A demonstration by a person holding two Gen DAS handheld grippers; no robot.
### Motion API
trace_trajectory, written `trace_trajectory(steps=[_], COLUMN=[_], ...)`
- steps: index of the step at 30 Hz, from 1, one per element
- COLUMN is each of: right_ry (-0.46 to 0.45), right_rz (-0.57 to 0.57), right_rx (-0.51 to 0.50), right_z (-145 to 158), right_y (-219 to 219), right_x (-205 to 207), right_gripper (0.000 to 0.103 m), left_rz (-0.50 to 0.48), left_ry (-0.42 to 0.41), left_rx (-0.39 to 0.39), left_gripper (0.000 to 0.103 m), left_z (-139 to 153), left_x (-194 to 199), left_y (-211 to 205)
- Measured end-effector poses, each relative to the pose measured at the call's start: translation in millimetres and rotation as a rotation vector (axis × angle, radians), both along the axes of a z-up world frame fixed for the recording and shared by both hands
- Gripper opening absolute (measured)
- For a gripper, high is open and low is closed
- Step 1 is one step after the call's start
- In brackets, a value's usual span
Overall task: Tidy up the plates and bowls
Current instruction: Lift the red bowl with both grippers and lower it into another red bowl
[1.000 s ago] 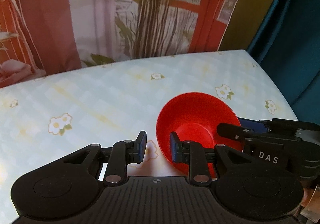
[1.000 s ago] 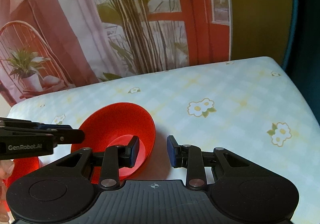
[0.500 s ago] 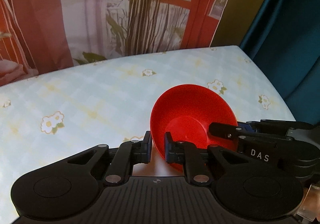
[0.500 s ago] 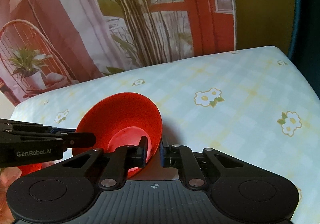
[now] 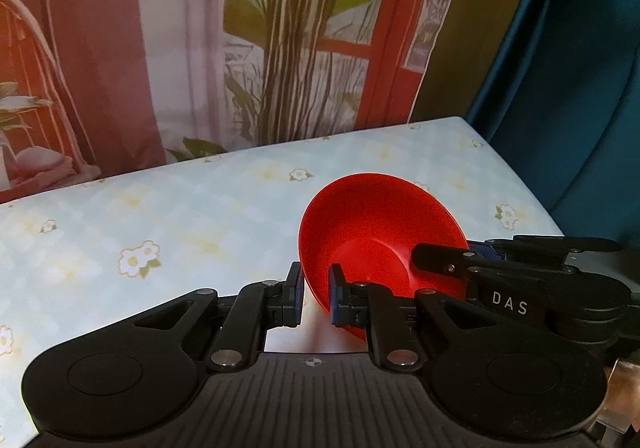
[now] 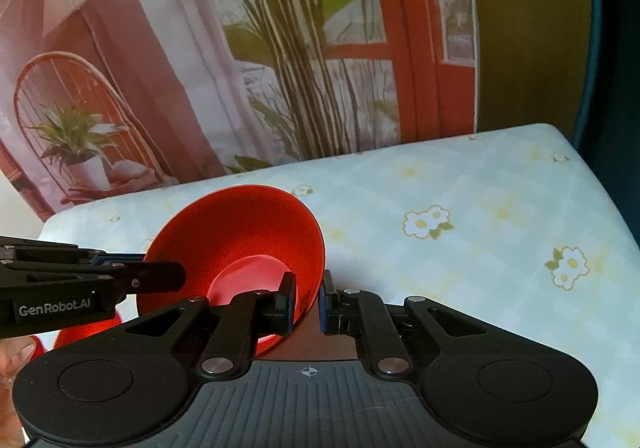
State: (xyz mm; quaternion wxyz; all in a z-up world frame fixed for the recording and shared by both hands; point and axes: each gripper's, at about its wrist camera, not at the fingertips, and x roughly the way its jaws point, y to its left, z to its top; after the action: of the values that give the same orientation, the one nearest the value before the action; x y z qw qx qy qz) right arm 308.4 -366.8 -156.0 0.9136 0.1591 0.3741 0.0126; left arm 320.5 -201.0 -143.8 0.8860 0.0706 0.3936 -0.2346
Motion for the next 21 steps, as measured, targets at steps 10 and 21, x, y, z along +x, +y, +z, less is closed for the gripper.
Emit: trace_trajectory(steps=[10, 21], right_ry=[-0.03, -0.041], right_rz=[0.026, 0.062], right_rx=[-0.027, -0.049], right_z=[28.7, 46.8], right_y=[28.1, 63.8], right_x=[-12.8, -21.4], right_gripper=[0.011, 0.011], left_rz=[0.022, 0.051], left_ry=[-0.03, -0.055], left_rx=[-0.028, -0.059], left_gripper=[0.014, 0.014], left_z=[14.9, 25.4], left_x=[-24.4, -44.8], left_y=[24.1, 58.6])
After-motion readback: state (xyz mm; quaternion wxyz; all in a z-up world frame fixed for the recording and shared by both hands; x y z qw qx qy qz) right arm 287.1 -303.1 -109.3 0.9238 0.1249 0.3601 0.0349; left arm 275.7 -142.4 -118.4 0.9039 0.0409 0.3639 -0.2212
